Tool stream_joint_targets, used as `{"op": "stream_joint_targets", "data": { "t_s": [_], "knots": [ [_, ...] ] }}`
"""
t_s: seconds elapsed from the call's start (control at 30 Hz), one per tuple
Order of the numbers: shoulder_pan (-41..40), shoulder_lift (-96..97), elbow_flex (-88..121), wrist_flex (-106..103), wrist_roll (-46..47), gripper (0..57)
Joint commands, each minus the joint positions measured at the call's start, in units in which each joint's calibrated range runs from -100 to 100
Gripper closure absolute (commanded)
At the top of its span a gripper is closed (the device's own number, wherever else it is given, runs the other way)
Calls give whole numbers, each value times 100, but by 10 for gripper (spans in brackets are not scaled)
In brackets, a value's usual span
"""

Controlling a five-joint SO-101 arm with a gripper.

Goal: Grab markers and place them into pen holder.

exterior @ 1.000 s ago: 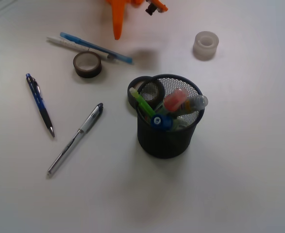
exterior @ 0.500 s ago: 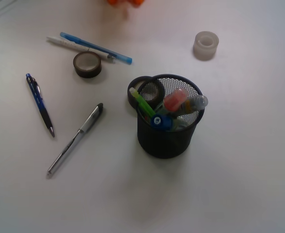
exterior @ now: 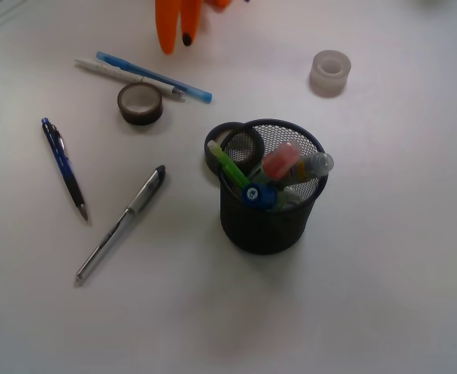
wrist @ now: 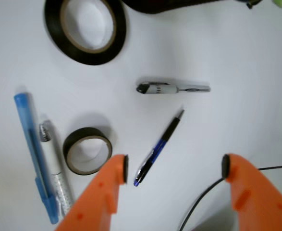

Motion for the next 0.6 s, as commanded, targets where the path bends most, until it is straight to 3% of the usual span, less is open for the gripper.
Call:
{"op": "stream_joint_targets", "data": {
  "t_s": [0.0,0.57],
  "knots": [
    [13,58,-274,6,-34,347],
    [140,66,-247,15,-39,347]
  ]
}}
